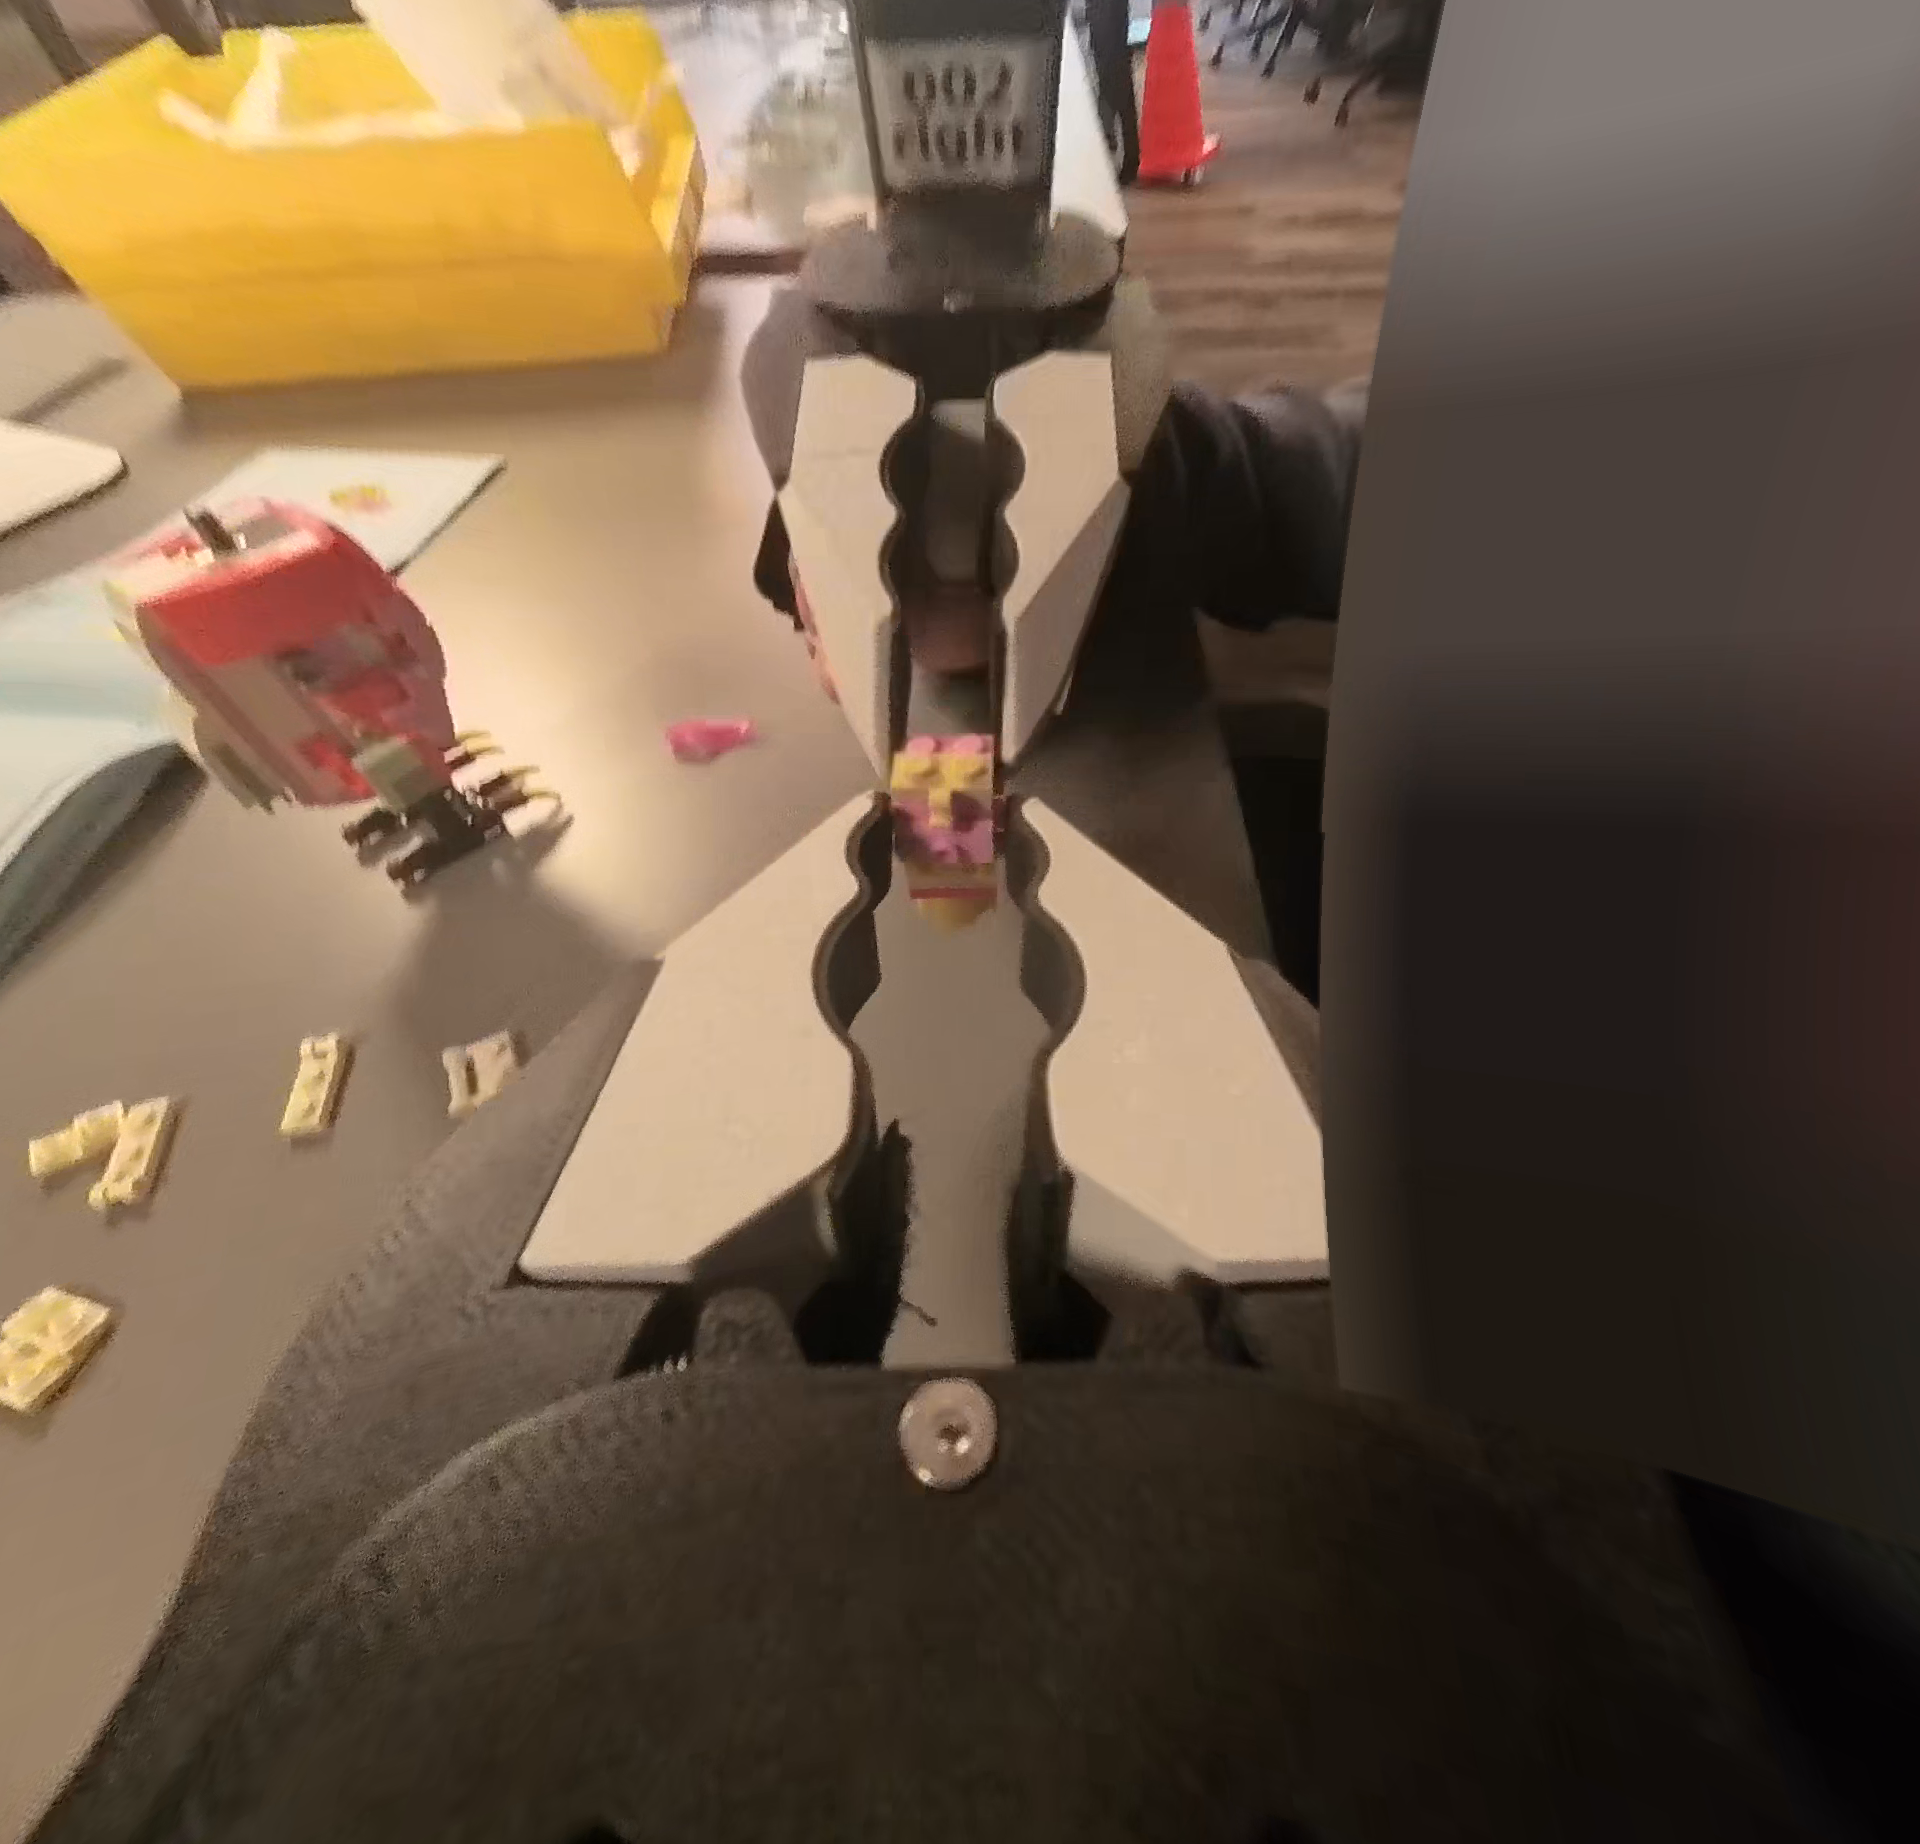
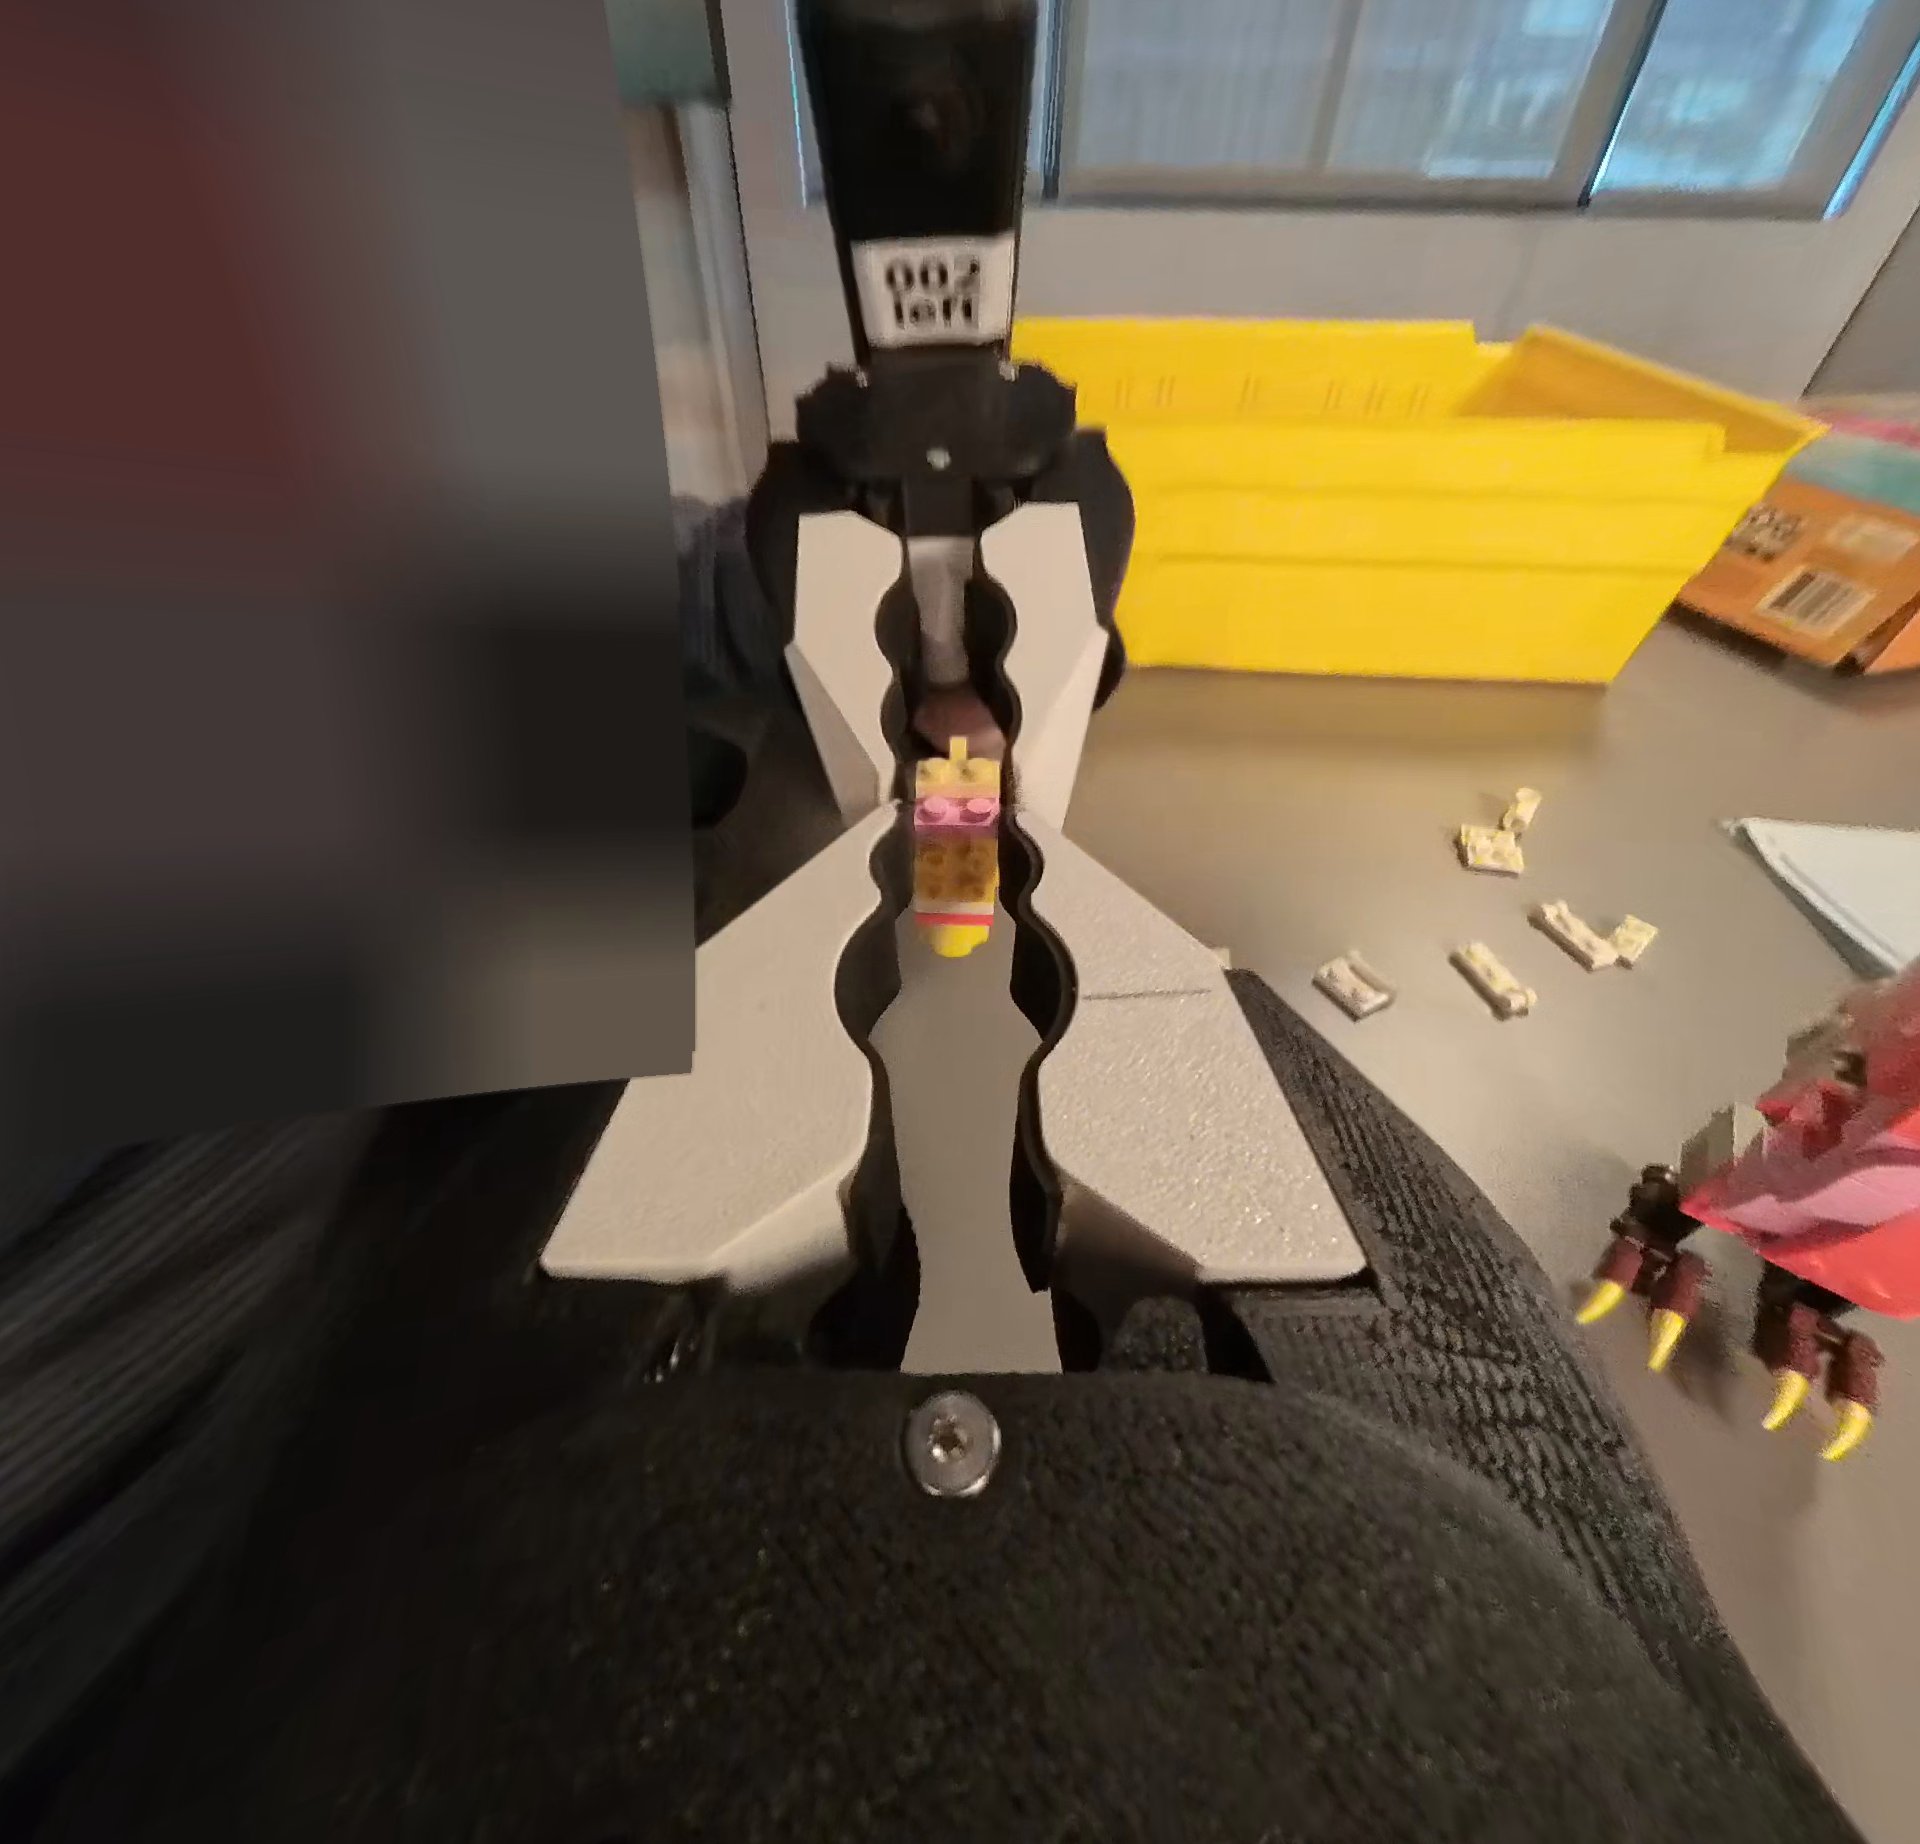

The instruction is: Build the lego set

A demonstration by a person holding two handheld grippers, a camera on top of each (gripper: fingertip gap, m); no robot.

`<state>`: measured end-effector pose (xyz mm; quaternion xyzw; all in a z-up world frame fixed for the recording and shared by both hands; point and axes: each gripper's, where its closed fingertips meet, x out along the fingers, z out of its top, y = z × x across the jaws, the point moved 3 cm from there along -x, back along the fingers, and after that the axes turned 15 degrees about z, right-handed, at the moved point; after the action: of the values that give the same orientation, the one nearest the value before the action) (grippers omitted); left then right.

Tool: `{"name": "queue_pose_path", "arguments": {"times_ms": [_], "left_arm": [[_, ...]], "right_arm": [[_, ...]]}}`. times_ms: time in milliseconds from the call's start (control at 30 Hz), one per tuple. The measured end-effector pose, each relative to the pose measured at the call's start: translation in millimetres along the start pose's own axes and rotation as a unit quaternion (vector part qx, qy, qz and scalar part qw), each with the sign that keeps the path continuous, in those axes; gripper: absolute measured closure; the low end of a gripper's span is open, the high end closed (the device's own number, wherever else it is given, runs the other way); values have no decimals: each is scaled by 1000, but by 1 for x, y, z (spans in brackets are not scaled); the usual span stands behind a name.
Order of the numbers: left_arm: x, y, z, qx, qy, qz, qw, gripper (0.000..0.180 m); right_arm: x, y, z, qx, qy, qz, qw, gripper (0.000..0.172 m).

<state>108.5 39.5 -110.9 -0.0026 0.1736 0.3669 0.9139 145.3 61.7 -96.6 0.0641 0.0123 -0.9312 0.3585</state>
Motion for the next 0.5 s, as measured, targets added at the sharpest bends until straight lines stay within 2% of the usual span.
{"name": "queue_pose_path", "arguments": {"times_ms": [33,133,333,500], "left_arm": [[1,2,-5,3,21,5,1000,161],[5,9,-18,0,75,20,997,160],[8,15,-33,-23,122,33,992,150],[8,14,-43,-7,154,40,987,147]], "right_arm": [[2,-3,-4,7,21,2,1000,158],[7,-13,-17,26,79,1,997,158],[11,-24,-34,60,146,-7,987,157],[11,-24,-35,71,147,1,987,157]]}}
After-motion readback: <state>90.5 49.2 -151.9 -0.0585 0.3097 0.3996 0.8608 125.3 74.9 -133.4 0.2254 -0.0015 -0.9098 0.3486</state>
